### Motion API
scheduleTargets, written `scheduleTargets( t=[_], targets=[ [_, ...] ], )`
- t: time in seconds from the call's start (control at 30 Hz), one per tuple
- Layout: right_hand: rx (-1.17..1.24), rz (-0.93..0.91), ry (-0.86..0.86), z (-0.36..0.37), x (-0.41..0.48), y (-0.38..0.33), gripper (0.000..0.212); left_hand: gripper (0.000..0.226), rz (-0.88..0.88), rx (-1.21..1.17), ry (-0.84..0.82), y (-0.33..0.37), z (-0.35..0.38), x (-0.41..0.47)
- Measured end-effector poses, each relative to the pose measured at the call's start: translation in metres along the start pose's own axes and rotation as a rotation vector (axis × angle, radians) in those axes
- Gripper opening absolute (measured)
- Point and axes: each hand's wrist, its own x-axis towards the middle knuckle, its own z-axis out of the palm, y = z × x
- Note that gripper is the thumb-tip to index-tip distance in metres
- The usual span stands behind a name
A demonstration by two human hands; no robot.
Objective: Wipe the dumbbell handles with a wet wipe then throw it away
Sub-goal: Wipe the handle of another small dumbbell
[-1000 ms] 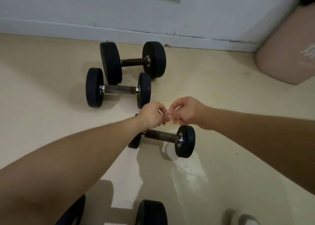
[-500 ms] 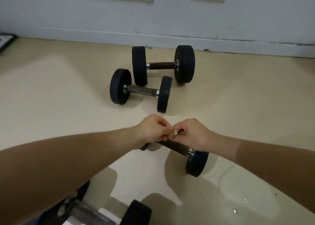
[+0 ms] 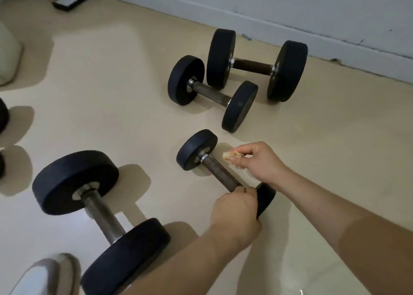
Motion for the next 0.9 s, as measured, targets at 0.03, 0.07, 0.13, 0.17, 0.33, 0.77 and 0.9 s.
scheduleTargets(
  t=[0.03,0.07,0.13,0.17,0.33,0.77,0.9],
  targets=[
    [-0.031,-0.022,-0.013,0.004,0.001,0.0,0.021,0.03,0.014,-0.008,0.021,-0.002,0.001,-0.002],
    [-0.068,-0.049,-0.025,0.008,0.002,0.002,0.022,0.027,0.031,-0.01,0.03,-0.005,0.002,-0.007],
    [-0.116,-0.113,-0.004,0.014,0.003,0.004,0.022,0.026,0.073,-0.011,0.026,-0.017,0.004,-0.017],
    [-0.151,-0.156,0.021,0.016,0.002,0.006,0.021,0.026,0.095,-0.007,0.017,-0.024,0.004,-0.024],
    [-0.389,-0.489,0.117,0.038,-0.01,0.016,0.02,0.022,0.189,0.019,-0.065,-0.049,-0.006,-0.053],
    [-0.266,-0.372,-0.07,0.046,-0.037,0.024,0.024,0.041,0.178,0.147,0.058,-0.059,0.002,-0.064],
    [-0.318,-0.34,-0.237,0.045,-0.056,0.023,0.03,0.061,0.13,0.288,0.023,-0.068,-0.002,-0.074]
  ],
)
